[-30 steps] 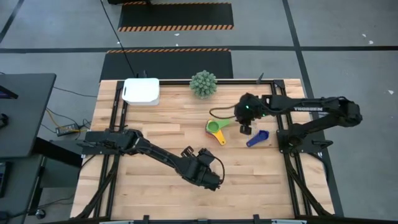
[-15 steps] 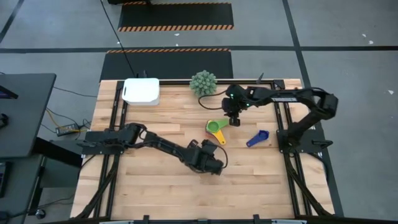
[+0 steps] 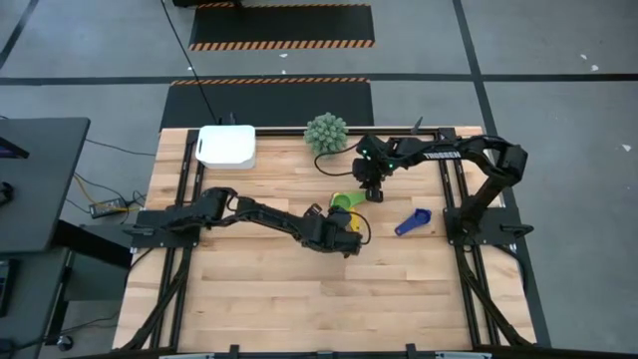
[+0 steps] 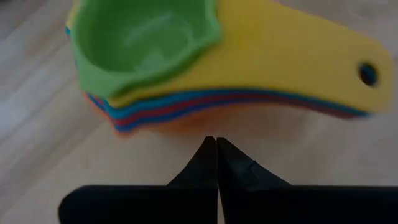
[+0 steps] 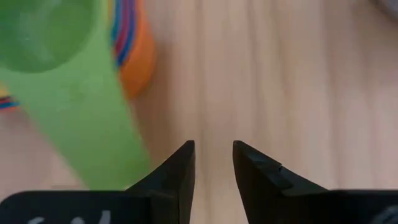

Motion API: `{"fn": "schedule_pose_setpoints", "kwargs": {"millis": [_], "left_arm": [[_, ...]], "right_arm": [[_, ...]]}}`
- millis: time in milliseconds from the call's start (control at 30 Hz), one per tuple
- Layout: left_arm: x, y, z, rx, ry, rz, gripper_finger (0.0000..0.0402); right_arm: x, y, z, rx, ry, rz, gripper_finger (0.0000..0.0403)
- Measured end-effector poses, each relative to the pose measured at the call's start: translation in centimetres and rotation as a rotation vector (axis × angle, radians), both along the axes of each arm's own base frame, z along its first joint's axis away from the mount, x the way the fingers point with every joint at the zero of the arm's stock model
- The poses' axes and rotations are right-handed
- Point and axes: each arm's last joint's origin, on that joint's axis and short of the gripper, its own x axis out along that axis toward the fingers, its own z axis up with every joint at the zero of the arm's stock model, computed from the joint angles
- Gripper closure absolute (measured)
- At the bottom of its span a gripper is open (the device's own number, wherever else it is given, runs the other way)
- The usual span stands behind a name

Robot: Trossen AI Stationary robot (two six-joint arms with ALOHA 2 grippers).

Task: Nest measuring cups in basket
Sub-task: Stack the green measuring cup on top of the yellow measuring cup

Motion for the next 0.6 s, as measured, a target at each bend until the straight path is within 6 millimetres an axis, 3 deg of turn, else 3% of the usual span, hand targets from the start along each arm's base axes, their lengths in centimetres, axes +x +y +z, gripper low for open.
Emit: {"fn": "schedule_pose_setpoints", "kwargs": {"millis": [267, 600], "left_arm": [[0.3, 1.5, 0.0, 0.002, -0.005, 0.024, 0.0402], [1.2, 1.8, 0.4, 0.031, -0.068, -0.034, 0.0402]], "right_arm": [[-0.3, 0.8, -0.1, 0.146, 0.015, -0.002, 0.0305], [0.1, 2.8, -0.2, 0.249, 0.028, 0.058, 0.0314]]}}
